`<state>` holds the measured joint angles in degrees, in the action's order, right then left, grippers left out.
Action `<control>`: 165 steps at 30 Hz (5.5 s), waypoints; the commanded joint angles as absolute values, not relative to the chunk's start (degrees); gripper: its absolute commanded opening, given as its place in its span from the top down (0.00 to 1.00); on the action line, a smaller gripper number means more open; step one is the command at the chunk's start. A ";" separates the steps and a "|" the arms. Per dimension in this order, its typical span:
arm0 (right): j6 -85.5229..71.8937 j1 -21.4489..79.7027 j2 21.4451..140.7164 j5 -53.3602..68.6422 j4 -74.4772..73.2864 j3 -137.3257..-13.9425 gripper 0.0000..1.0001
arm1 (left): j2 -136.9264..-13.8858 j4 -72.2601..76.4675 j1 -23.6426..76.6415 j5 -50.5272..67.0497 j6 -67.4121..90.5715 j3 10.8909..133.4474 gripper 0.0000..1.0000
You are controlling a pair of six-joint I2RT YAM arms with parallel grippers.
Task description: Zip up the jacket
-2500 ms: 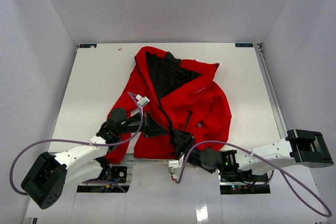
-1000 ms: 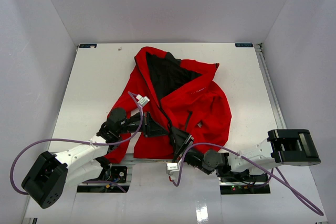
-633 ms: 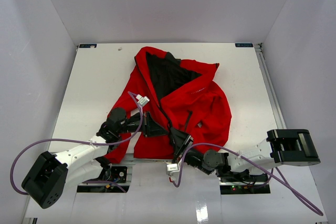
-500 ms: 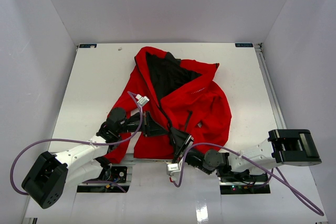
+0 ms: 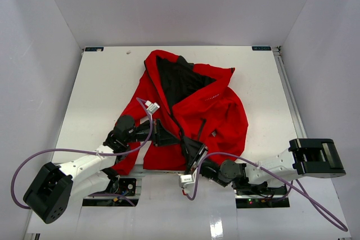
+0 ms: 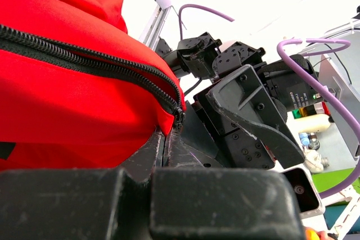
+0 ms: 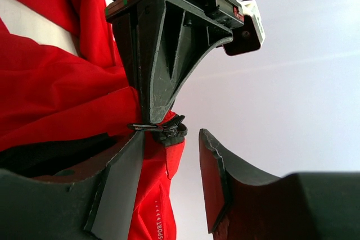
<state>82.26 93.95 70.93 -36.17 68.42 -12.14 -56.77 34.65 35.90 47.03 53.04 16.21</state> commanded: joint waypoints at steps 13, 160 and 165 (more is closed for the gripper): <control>83.77 95.33 75.45 -34.75 70.91 -15.71 0.58 | -56.48 35.65 36.12 48.69 53.44 16.00 1.00; 16.03 37.71 97.56 16.33 17.80 -73.89 0.70 | -49.46 18.61 36.30 27.05 43.15 11.87 0.31; 12.20 37.76 98.76 12.69 15.58 -73.31 0.53 | -45.03 9.97 36.30 17.38 42.98 15.38 0.19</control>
<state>18.78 37.74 97.36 15.33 22.75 -71.69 -48.66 16.16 36.15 26.72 43.26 12.39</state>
